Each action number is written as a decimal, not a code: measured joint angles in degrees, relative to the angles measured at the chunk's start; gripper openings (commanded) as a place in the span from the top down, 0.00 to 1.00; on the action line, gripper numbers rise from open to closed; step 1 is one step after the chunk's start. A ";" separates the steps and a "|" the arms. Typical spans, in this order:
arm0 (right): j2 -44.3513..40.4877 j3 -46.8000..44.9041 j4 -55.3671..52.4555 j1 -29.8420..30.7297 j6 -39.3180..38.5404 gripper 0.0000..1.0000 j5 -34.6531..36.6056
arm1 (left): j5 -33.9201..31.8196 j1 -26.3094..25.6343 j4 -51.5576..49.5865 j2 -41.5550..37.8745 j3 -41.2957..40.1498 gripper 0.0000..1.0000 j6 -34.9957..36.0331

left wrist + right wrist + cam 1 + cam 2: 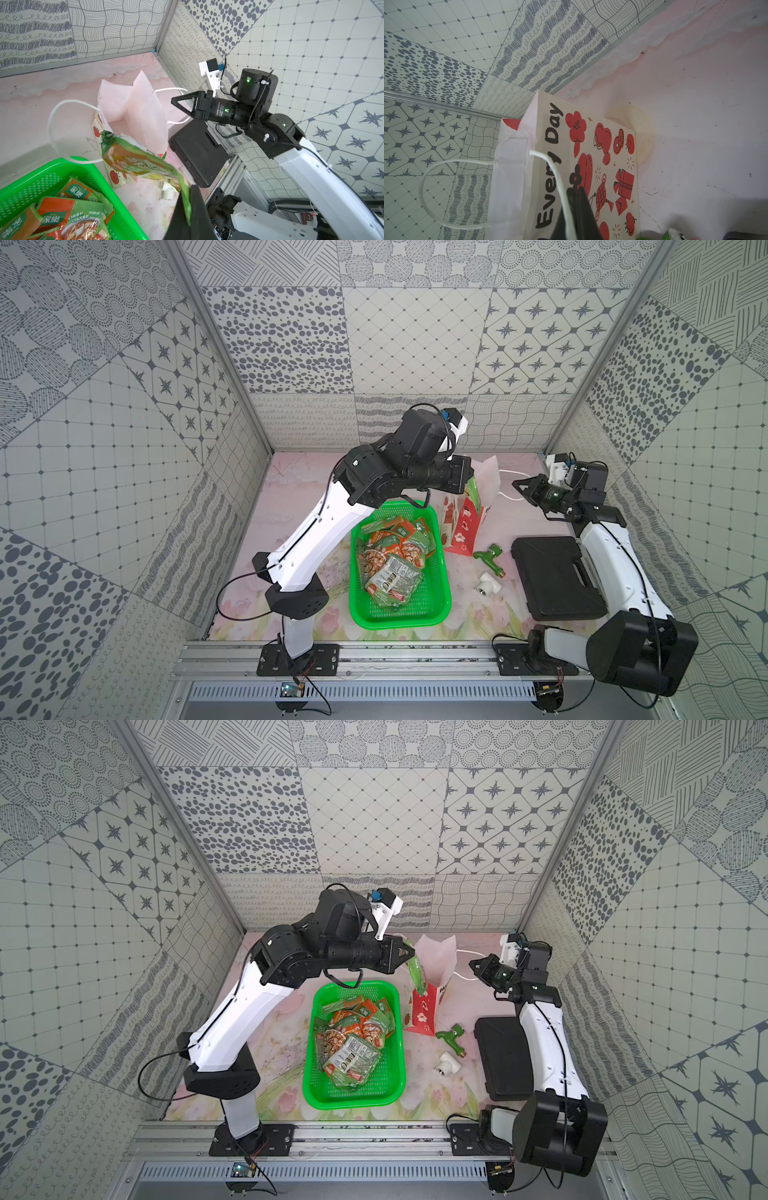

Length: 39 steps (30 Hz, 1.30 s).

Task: Place the condiment packets inside the bag
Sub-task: Place the condiment packet in the paper bag.

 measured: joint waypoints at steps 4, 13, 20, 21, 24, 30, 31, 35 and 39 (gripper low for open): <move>0.00 0.00 0.07 0.00 -0.02 1.00 0.00 | 0.98 0.94 3.63 3.37 1.09 1.00 0.22; 0.00 0.00 0.20 0.00 -0.02 1.00 0.00 | 3.39 4.85 10.19 10.32 1.92 1.00 0.39; 0.00 0.00 0.20 0.00 -0.02 1.00 0.00 | 5.57 6.34 10.82 14.45 1.92 0.79 0.39; 0.00 0.00 0.20 0.00 -0.02 1.00 0.00 | 5.97 6.47 10.60 14.75 1.92 0.60 0.35; 0.00 0.00 0.20 0.00 -0.02 1.00 0.00 | 6.67 6.82 10.34 14.84 1.92 0.47 0.42; -0.02 0.00 0.20 0.00 -0.02 1.00 0.00 | 7.43 6.88 8.59 11.67 1.64 0.36 0.42; -0.02 0.00 0.20 0.00 -0.02 1.00 -0.02 | 7.52 6.82 8.44 10.54 1.20 0.34 0.44; -0.02 0.00 0.20 0.00 -0.02 1.00 0.00 | 7.30 6.29 7.45 5.16 -3.39 0.27 0.66; -0.02 0.00 0.20 0.00 -0.02 1.00 0.02 | 6.38 5.64 8.39 -2.69 -14.10 0.18 1.25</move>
